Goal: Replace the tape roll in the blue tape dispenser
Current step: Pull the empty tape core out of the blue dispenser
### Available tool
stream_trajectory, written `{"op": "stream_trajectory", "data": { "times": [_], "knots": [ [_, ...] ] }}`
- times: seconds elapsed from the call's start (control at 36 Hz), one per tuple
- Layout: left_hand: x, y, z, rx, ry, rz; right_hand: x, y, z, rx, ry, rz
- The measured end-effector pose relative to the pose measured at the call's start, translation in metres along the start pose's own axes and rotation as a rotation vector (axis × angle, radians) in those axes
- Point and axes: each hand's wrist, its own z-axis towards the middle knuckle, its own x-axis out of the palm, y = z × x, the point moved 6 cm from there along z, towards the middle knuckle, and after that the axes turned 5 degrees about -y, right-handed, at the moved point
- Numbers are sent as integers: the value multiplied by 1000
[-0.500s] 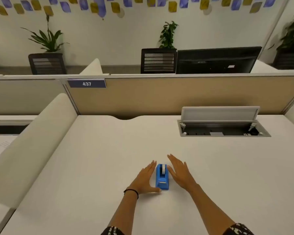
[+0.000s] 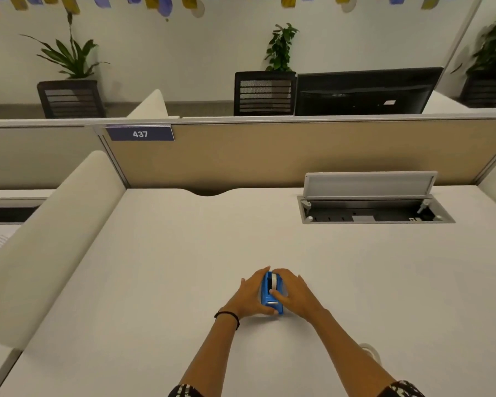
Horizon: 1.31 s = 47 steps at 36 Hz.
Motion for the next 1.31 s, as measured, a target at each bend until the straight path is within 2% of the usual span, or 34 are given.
{"op": "stream_trajectory", "data": {
  "times": [0.28,0.53,0.69,1.31],
  "knots": [
    [4,-1,-10,-27,-34,-68,0,8,5,-60,15,-107],
    [8,-3,-17,-29,-72,-88,7,20,16,-55,51,-409],
    [8,-1,-17,-40,-77,-80,8,24,19,-31,44,-505],
    [9,-2,-18,-48,-63,-86,-1,36,12,-32,43,-440]
  ]
}}
